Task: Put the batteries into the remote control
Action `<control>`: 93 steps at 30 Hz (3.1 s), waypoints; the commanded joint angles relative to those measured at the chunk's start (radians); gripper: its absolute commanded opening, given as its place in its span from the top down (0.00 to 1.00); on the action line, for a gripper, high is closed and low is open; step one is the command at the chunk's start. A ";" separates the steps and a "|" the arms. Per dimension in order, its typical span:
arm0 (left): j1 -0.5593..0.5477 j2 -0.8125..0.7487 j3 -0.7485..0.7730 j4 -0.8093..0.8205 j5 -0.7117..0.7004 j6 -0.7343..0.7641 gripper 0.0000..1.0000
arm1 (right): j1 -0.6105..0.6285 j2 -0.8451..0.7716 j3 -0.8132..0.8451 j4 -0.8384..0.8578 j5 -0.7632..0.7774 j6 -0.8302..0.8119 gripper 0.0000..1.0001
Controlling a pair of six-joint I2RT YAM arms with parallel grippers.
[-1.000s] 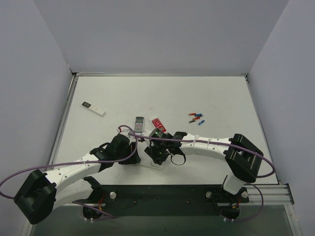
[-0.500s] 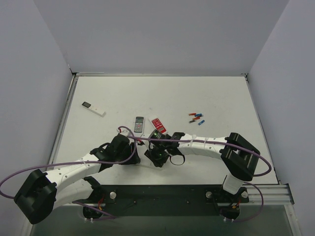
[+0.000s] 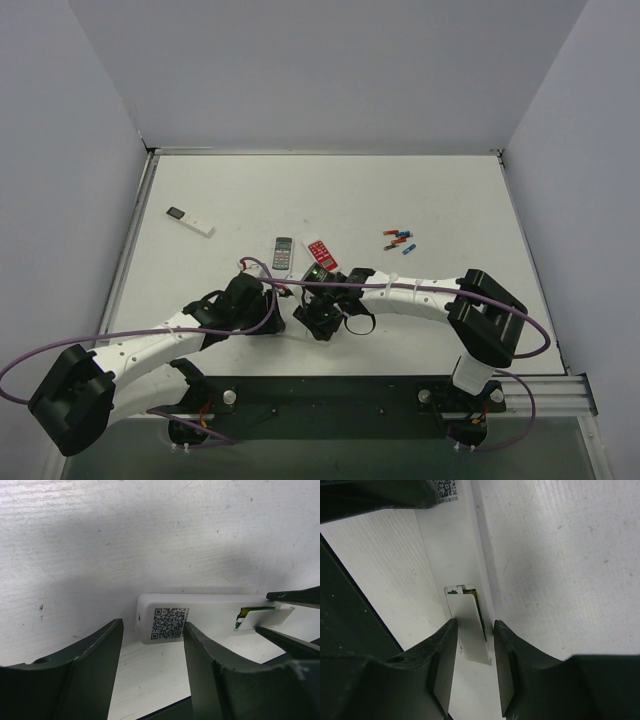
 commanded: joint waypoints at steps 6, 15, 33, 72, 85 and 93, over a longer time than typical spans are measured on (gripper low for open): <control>-0.006 -0.014 0.001 0.043 0.003 0.003 0.39 | -0.002 -0.053 0.050 -0.073 -0.021 -0.028 0.67; -0.006 -0.016 0.001 0.045 0.003 0.003 0.39 | -0.021 -0.083 0.050 -0.063 -0.019 -0.027 0.71; -0.006 -0.010 0.004 0.046 0.003 0.003 0.39 | -0.007 0.006 0.050 -0.059 -0.002 -0.054 0.83; -0.006 -0.039 -0.008 0.049 0.024 -0.011 0.39 | 0.077 0.067 0.097 -0.139 0.117 -0.138 0.71; -0.004 -0.048 0.013 0.035 0.020 -0.008 0.37 | 0.088 -0.034 0.143 -0.151 0.126 -0.098 0.67; -0.025 -0.059 0.084 -0.024 0.011 0.034 0.30 | 0.064 -0.186 0.114 -0.151 0.269 0.188 0.65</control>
